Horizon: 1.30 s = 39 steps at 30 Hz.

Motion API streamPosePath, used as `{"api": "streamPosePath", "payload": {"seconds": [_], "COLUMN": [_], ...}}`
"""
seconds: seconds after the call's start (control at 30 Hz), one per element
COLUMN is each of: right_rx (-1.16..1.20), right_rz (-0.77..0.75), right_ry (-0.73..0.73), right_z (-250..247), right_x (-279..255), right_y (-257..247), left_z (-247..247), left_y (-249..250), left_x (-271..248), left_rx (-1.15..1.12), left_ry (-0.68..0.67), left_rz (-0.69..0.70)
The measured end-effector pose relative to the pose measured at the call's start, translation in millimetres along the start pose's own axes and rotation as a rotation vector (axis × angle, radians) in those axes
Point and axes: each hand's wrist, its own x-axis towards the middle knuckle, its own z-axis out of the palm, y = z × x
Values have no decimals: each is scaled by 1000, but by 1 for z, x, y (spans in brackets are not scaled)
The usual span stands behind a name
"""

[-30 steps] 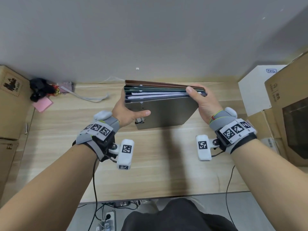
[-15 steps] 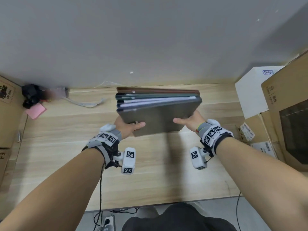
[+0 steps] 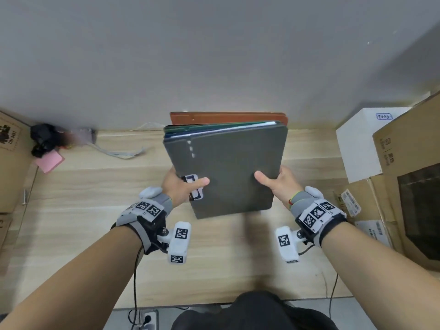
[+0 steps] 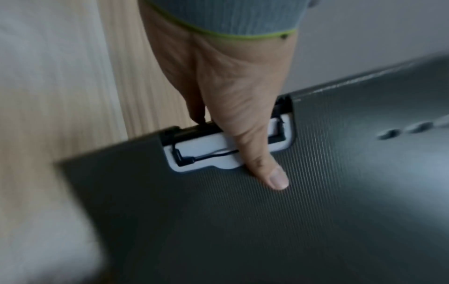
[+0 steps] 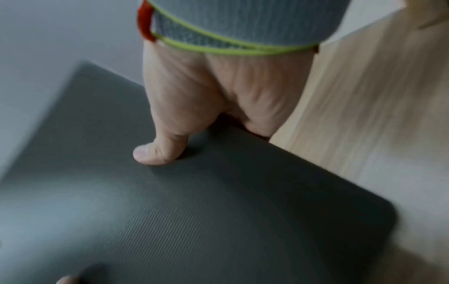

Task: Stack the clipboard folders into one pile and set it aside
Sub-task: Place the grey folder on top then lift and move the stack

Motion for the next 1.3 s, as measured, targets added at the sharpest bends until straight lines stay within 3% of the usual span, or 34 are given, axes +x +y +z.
{"api": "streamPosePath", "payload": {"seconds": [0.2,0.47,0.7,0.83,0.93,1.13,1.3], "right_rx": [-158,-274,-300,-232,-221,-248,-242], "right_rz": [-42,45,60,223,314,463,549], "right_ry": [-70,-170,-161,-311,-379,-422,-425], "right_z": [0,4,14,58,118,232,315], "right_x": [-5,14,27,26,23,28,43], "right_y": [4,8,5,1,-3,-7,-1], "left_z": [2,1,-7,-54,-106,-195,-256], "left_y": [-4,-29,-21,-41,-67,-131,-191], "left_x": [-7,16,11,1,0,15,50], "left_rx": [-187,248,90,185,164,211,385], "left_ry": [35,-86,20,-2,-56,-102,-114], "left_rz": [8,-103,-37,-121,-242,-441,-508]}}
